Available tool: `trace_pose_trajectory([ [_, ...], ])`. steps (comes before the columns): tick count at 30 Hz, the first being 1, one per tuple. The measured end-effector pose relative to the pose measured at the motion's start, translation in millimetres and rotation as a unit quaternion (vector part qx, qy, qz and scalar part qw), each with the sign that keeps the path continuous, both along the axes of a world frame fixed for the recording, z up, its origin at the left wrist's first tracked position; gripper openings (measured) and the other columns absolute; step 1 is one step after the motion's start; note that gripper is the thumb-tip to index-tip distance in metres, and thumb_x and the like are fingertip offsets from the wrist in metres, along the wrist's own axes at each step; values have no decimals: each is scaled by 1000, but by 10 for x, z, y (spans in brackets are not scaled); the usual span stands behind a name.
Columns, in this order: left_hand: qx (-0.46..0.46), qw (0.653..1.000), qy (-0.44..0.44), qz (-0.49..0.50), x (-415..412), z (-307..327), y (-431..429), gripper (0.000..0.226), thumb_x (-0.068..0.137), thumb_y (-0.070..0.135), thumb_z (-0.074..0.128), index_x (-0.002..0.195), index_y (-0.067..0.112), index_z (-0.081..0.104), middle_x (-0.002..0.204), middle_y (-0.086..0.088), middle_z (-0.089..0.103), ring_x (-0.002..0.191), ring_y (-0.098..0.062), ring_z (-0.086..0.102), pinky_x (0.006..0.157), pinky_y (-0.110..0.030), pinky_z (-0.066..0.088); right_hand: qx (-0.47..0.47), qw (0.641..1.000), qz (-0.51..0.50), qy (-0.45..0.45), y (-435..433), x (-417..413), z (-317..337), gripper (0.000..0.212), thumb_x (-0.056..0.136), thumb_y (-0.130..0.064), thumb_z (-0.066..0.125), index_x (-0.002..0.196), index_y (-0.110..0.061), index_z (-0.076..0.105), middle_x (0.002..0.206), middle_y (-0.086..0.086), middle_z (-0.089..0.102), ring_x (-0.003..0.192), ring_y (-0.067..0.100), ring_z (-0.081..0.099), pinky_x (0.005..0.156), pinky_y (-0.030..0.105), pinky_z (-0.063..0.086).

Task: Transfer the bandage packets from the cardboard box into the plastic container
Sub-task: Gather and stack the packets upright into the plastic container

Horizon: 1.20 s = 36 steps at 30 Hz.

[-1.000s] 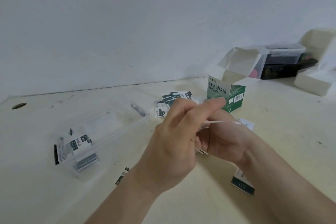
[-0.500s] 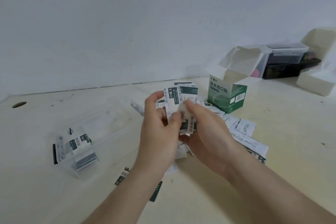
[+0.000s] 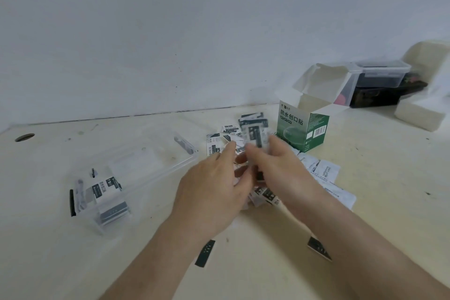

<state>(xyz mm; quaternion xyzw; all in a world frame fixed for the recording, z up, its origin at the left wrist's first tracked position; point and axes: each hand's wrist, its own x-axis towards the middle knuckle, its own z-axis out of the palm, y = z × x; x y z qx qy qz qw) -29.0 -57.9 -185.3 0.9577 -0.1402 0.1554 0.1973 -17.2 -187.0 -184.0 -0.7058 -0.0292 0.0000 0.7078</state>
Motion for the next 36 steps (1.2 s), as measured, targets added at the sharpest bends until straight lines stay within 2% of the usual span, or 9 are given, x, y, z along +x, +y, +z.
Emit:
trace_pose_trajectory([
  [3, 84, 995, 55, -29, 62, -83, 82, 45, 89, 59, 45, 118, 26, 54, 101, 9, 53, 99, -13, 50, 83, -32, 45, -134, 985, -81, -71, -222, 100, 56, 9, 103, -20, 42, 99, -21, 50, 81, 10, 68, 56, 16, 62, 51, 29, 47],
  [6, 137, 981, 121, -63, 58, -157, 73, 50, 84, 68, 47, 109, 25, 49, 106, 8, 50, 107, -15, 48, 85, -32, 42, -246, 963, -94, -51, -365, 200, -11, 8, 102, -21, 41, 102, -18, 49, 81, 10, 68, 63, 22, 66, 57, 37, 54],
  [10, 115, 990, 70, -51, 85, -165, 76, 38, 84, 61, 54, 95, 25, 49, 84, 8, 61, 81, -18, 59, 71, -34, 48, -377, 925, -40, -34, -323, 241, -146, 12, 101, -24, 39, 100, -15, 47, 91, 11, 66, 83, 29, 64, 77, 49, 55],
  [16, 149, 988, 4, -50, 42, -138, -6, 19, 83, 45, 49, 90, 27, 50, 77, 4, 62, 70, -20, 59, 60, -33, 48, -381, 924, -27, -29, -309, 249, -154, 13, 101, -23, 39, 90, -17, 43, 89, 10, 66, 83, 29, 63, 77, 48, 54],
  [20, 178, 983, 12, -50, 60, -110, 37, 25, 87, 35, 49, 109, 26, 54, 94, 4, 65, 81, -21, 57, 69, -34, 48, -382, 923, -26, -33, -316, 252, -160, 15, 101, -23, 39, 86, -19, 41, 90, 11, 66, 83, 30, 63, 78, 48, 54],
  [25, 152, 986, 59, -42, 44, -157, 43, 43, 85, 58, 52, 109, 23, 53, 103, 3, 53, 94, -18, 51, 79, -31, 44, -377, 925, -31, -34, -307, 256, -155, 16, 100, -24, 39, 84, -22, 41, 90, 9, 66, 82, 29, 64, 77, 49, 55],
  [29, 216, 976, 28, -18, 71, -131, 29, 23, 92, 28, 45, 112, 16, 46, 88, -2, 58, 73, -23, 46, 63, -34, 40, -380, 924, -32, -35, -307, 262, -156, 17, 100, -24, 39, 83, -21, 40, 89, 10, 65, 82, 29, 64, 77, 49, 55],
  [33, 236, 972, 0, -1, 71, -108, 14, 27, 87, 9, 48, 112, 18, 45, 68, 2, 38, 65, -23, 39, 58, -33, 32, -382, 923, -36, -32, -311, 252, -138, 18, 100, -24, 39, 82, -22, 40, 90, 8, 65, 82, 28, 63, 77, 48, 55],
  [36, 171, 984, -48, 18, 68, -62, 73, 27, 89, 8, 50, 112, 22, 54, 73, 2, 56, 65, -22, 51, 58, -32, 43, -357, 933, -41, -27, -324, 246, -120, 13, 100, -21, 40, 88, -17, 45, 90, 9, 65, 79, 27, 62, 75, 46, 56],
])
